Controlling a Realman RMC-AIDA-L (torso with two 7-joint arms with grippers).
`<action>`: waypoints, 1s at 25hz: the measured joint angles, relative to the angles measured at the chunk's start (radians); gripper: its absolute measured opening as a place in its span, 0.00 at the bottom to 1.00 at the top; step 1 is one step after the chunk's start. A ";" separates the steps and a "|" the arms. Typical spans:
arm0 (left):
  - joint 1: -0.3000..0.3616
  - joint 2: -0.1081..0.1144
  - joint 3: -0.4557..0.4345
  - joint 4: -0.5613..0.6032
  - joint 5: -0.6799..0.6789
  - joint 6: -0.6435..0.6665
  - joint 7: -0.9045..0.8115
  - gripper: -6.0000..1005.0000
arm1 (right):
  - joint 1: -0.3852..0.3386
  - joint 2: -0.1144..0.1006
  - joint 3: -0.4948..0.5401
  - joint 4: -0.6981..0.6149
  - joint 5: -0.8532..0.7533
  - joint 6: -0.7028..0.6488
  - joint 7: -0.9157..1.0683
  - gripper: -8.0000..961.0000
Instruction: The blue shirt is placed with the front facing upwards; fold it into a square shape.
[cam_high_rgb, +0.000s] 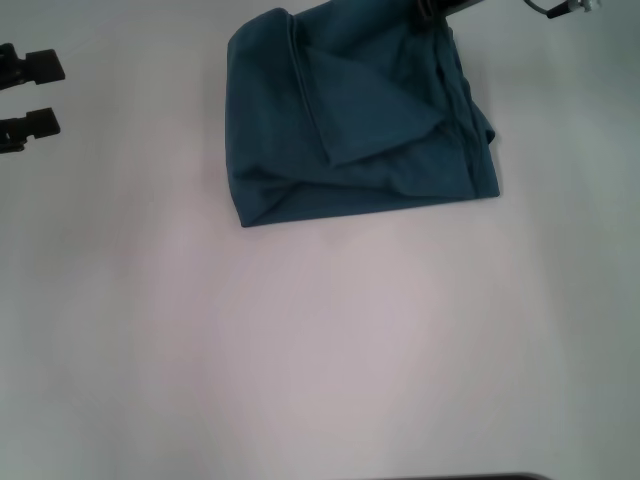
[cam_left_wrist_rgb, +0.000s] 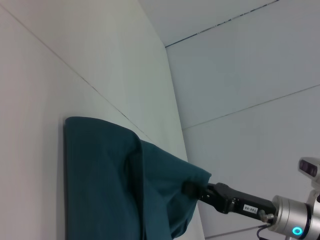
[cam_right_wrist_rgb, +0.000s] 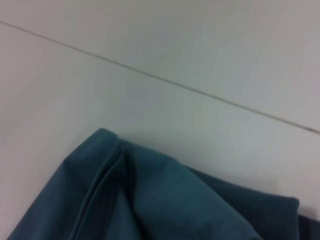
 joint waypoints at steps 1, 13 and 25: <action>0.001 0.000 -0.001 0.000 0.000 0.000 0.000 0.90 | 0.000 0.000 0.001 0.000 0.000 -0.007 0.002 0.10; -0.004 -0.001 -0.002 0.002 0.000 -0.001 0.000 0.90 | -0.006 -0.018 0.025 -0.064 -0.014 -0.080 0.045 0.10; 0.000 -0.003 0.001 0.012 0.001 -0.005 0.000 0.90 | -0.011 -0.026 0.024 0.035 -0.071 0.033 0.058 0.11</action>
